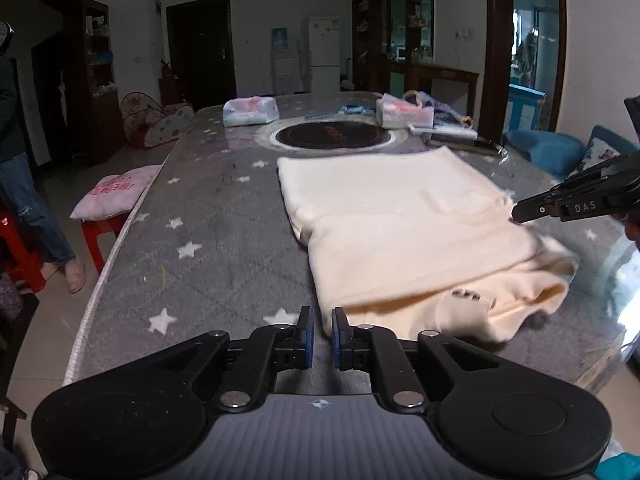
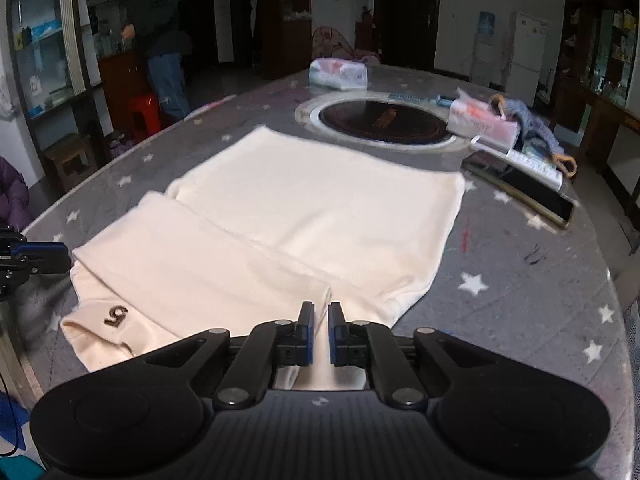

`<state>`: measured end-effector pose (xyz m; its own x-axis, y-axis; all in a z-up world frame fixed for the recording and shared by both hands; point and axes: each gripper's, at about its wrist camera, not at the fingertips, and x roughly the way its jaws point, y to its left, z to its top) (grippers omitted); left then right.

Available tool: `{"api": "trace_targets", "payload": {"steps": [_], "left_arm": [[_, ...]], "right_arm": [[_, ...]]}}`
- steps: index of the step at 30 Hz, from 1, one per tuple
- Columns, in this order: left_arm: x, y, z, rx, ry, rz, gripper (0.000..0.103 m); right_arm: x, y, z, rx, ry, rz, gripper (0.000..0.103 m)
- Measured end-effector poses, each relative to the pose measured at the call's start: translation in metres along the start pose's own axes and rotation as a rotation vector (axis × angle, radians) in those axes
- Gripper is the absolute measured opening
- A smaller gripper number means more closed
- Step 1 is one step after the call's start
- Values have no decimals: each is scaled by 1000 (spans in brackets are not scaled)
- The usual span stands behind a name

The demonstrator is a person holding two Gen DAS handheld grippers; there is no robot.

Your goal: Fold clothes

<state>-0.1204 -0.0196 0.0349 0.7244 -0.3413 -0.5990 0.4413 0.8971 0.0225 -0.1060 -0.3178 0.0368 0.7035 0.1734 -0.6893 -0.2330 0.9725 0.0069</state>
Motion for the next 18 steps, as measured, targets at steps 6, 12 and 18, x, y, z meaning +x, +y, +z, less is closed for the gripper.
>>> {"api": "trace_targets", "payload": {"steps": [6, 12, 18], "left_arm": [[10, -7, 30, 21, -43, -22, 15], [58, -21, 53, 27, -8, -52, 15], [89, -23, 51, 47, 54, -38, 19]], "right_arm": [[-6, 1, 11, -19, -53, 26, 8], [20, 6, 7, -22, -8, 52, 8], [16, 4, 5, -28, -10, 51, 9]]}}
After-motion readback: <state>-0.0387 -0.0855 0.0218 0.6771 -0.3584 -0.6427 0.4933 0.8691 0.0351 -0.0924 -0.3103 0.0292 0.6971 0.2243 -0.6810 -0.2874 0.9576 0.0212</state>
